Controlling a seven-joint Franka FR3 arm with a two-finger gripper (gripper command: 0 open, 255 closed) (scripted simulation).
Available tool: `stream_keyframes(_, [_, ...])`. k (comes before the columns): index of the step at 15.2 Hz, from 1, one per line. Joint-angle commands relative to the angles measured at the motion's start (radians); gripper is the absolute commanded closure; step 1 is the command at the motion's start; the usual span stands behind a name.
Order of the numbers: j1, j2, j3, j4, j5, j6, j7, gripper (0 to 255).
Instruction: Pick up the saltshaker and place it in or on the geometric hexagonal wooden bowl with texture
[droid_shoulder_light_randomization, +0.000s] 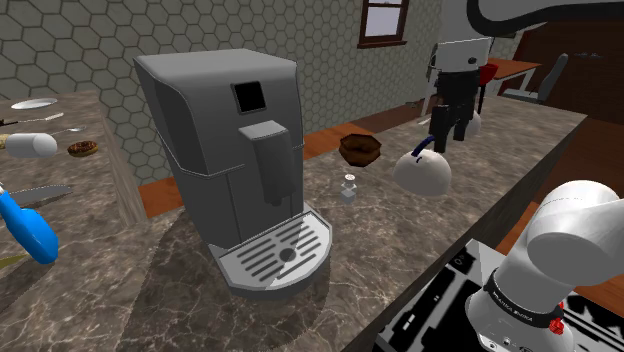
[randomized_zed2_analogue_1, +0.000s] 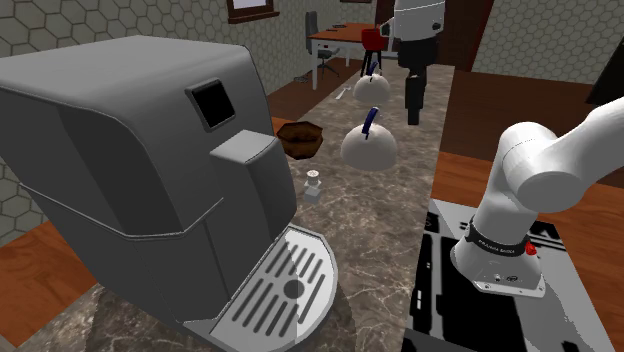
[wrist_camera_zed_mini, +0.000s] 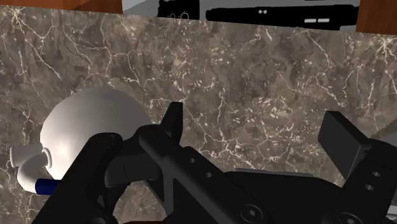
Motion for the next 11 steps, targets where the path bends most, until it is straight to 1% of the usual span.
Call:
stream_keyframes(1, [0.0, 0.0, 0.0, 0.0, 0.0, 0.0, 0.0, 0])
stream_keyframes(6, [0.008, 0.139, 0.003, -0.023, 0.032, 0.183, 0.017, 0])
stream_keyframes(11, [0.019, 0.302, 0.006, -0.008, 0.064, 0.355, 0.027, 0])
